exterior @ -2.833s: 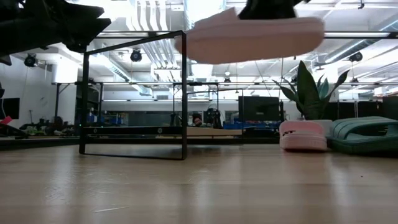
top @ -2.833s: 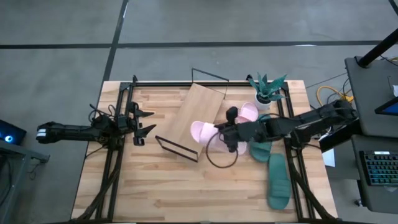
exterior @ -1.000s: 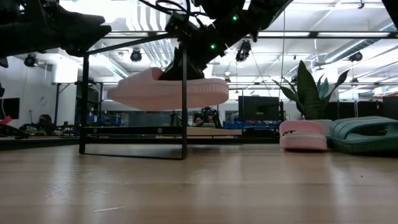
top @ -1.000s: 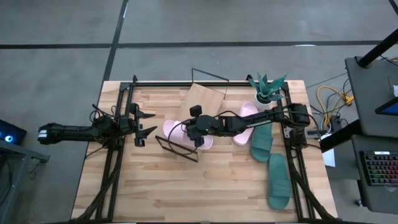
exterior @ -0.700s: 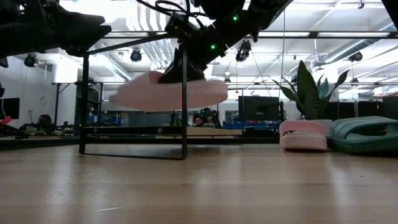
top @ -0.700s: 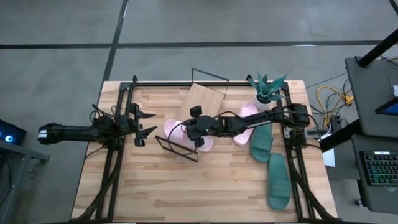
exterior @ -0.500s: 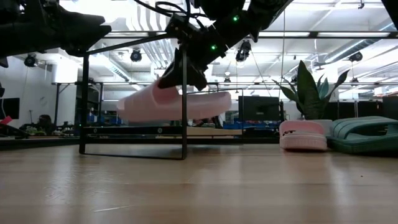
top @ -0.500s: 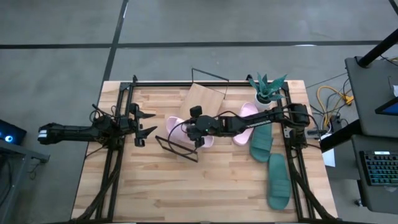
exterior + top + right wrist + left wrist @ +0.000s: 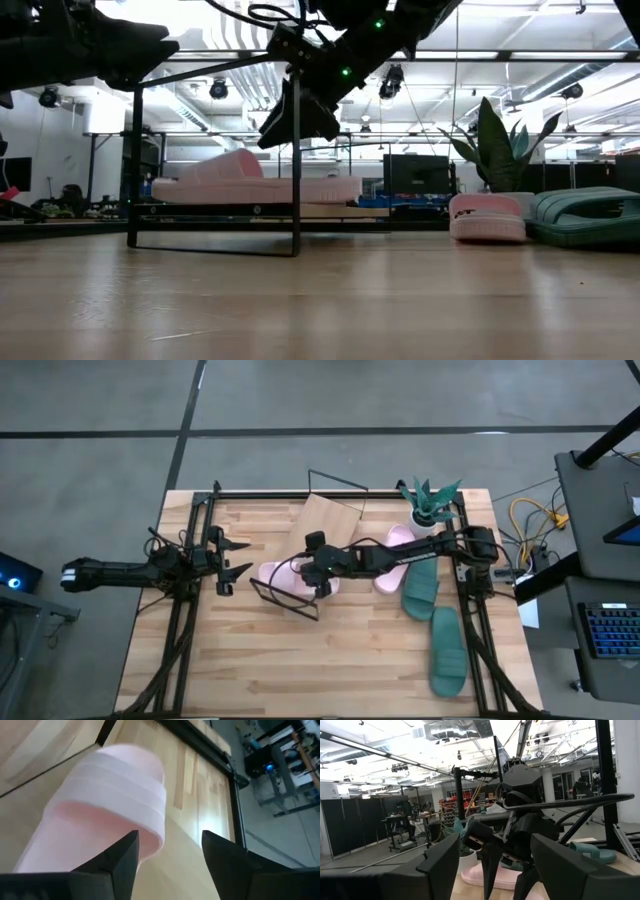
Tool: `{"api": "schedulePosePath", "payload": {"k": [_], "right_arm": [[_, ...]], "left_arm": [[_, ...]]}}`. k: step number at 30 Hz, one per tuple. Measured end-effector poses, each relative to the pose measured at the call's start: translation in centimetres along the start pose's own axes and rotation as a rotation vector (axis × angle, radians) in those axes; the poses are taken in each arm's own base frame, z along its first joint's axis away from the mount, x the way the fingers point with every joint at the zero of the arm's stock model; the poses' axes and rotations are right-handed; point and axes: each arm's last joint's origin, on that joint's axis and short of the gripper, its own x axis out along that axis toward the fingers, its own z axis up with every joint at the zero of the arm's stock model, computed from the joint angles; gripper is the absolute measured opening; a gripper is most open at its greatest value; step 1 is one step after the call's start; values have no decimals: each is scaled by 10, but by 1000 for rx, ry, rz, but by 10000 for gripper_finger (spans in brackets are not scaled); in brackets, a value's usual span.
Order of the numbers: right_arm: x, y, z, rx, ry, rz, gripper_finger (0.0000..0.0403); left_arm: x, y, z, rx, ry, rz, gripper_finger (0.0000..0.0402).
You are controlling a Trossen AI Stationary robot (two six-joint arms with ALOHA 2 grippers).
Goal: Pick and place slides into the shelf
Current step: Put the bottom pink slide on the shelf
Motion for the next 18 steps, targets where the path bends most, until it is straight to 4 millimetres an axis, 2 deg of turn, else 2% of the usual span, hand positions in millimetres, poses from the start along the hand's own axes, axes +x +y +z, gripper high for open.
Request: {"api": "schedulePosePath", "payload": {"k": [6, 9, 18], "right_arm": [[-7, -3, 1, -40, 105, 59, 216], [-18, -8, 2, -43, 157, 91, 215], [-71, -24, 5, -22, 162, 139, 215]], "left_arm": [[0, 0, 0, 0, 0, 0, 228], [0, 0, 0, 0, 0, 0, 228], [0, 0, -1, 0, 4, 0, 228]]}}
